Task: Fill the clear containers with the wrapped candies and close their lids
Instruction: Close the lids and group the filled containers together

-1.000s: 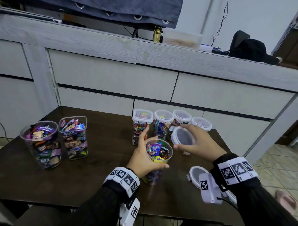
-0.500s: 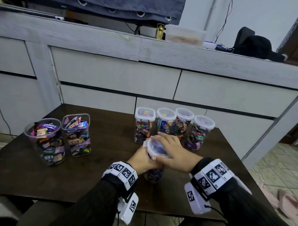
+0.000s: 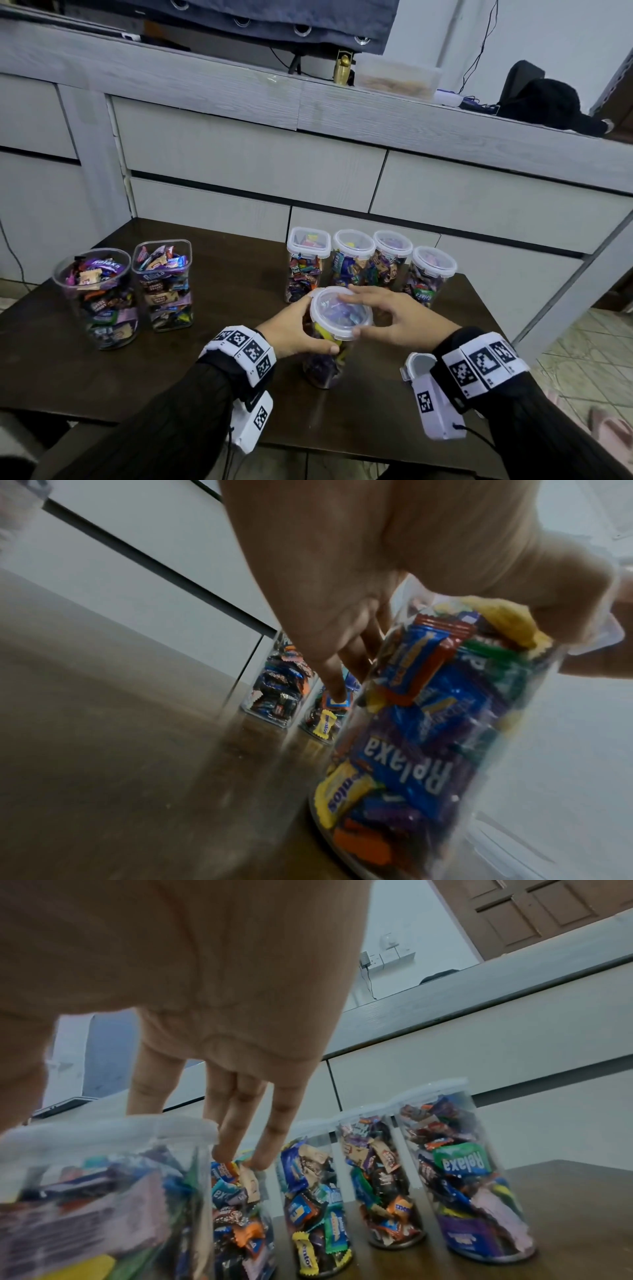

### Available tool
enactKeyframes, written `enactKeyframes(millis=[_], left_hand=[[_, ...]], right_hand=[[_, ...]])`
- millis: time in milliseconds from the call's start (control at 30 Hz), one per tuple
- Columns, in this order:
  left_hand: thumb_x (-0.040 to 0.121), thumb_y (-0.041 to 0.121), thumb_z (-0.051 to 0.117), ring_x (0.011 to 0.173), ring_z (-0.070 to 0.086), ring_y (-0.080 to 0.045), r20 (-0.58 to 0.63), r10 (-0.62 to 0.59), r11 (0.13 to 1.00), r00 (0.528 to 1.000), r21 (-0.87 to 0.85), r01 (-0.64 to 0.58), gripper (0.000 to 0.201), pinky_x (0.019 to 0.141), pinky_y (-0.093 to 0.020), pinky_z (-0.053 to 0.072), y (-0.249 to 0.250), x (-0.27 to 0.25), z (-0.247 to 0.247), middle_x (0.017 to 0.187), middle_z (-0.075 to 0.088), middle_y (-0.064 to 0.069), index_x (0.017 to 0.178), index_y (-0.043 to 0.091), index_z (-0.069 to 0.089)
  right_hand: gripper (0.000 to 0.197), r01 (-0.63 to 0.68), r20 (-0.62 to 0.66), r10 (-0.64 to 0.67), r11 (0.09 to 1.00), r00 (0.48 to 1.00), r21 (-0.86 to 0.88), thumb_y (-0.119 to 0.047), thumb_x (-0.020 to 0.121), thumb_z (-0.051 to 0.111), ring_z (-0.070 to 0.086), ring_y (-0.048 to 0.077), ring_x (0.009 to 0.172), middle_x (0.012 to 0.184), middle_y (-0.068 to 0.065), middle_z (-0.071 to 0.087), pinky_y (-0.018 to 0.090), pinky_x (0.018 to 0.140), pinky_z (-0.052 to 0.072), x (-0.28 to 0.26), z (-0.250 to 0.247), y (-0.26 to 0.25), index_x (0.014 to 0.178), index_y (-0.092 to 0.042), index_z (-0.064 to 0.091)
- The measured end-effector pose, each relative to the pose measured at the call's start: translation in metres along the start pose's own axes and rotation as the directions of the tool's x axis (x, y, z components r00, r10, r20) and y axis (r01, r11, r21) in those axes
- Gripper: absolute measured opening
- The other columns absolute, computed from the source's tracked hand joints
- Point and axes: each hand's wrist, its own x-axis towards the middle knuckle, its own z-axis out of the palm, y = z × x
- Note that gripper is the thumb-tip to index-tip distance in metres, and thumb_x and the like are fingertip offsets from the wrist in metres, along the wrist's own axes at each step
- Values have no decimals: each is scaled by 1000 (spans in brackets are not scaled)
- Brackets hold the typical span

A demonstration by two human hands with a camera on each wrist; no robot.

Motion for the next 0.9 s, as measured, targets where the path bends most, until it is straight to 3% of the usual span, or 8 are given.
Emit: enactKeyframes(millis=[133, 267, 400, 500, 633, 700, 800, 900], left_hand=[[56, 36, 84, 127, 48, -3, -62, -29, 1000, 998, -4, 29, 97, 111, -30, 38, -4, -4, 10, 133, 50, 10, 135, 37, 28], [56, 36, 82, 127, 50, -8, -90, -17, 1000, 996, 25, 19, 95, 112, -40, 37, -5, -8, 8, 132, 57, 8, 138, 37, 35], [60, 29, 78, 126, 50, -6, -43, -36, 996, 998, 84, 39, 89, 111, -32, 38, 1, -6, 8, 131, 56, 11, 134, 45, 32], [64, 15, 87, 128, 48, -3, -54, -12, 999, 998, 37, 14, 101, 111, -27, 37, 2, -5, 16, 136, 52, 9, 143, 31, 26], [62, 19, 92, 122, 49, 1, -171, 5, 997, 985, 76, 8, 100, 102, -17, 40, 1, -6, 18, 131, 50, 9, 135, 25, 25], [61, 23, 92, 119, 50, 0, -197, 5, 991, 980, 130, 21, 95, 99, -18, 42, 1, -9, 12, 129, 50, 8, 130, 25, 27], [56, 24, 94, 115, 56, -5, -244, 25, 987, 969, 160, 15, 81, 101, -29, 47, 1, -16, -2, 125, 58, 5, 121, 23, 45], [58, 19, 93, 103, 64, -6, -304, 57, 988, 951, 156, -9, 61, 97, -30, 51, 0, -26, -16, 109, 69, 2, 108, 20, 59]], right_hand=[[66, -8, -13, 9, 998, 1000, 60, -45, 76, 74, 36, 7, 129, 142, -9, 35, 25, 107, 35, -3, 4, 7, 136, -39, 47], [68, 17, 19, -17, 999, 1000, 37, -40, 74, 77, 38, 4, 127, 138, -12, 38, 25, 108, 34, -5, -1, 17, 135, -41, 47], [64, 36, -132, -38, 999, 990, -22, -48, 70, 77, 50, 10, 107, 117, -6, 45, 29, 97, 43, -5, 9, 14, 129, -36, 54], [63, 16, -190, -25, 999, 981, -46, -56, 71, 73, 50, 10, 99, 110, -9, 39, 34, 91, 46, -4, 19, 11, 127, -36, 51], [64, -17, -248, -4, 996, 969, -84, -62, 70, 70, 49, 8, 89, 103, -8, 37, 31, 83, 48, -4, 26, 6, 125, -36, 50], [64, -11, -253, -9, 997, 967, -79, -62, 69, 70, 48, 8, 87, 101, -7, 37, 28, 81, 46, -5, 26, 3, 125, -39, 51], [56, 22, -224, -31, 999, 974, -40, -45, 75, 74, 46, 6, 87, 97, -6, 39, 22, 81, 42, -10, 20, 5, 126, -41, 54], [42, 105, -258, -108, 994, 960, -28, -17, 82, 71, 50, 7, 86, 93, -5, 44, 20, 80, 43, -11, 19, 4, 119, -33, 64]])
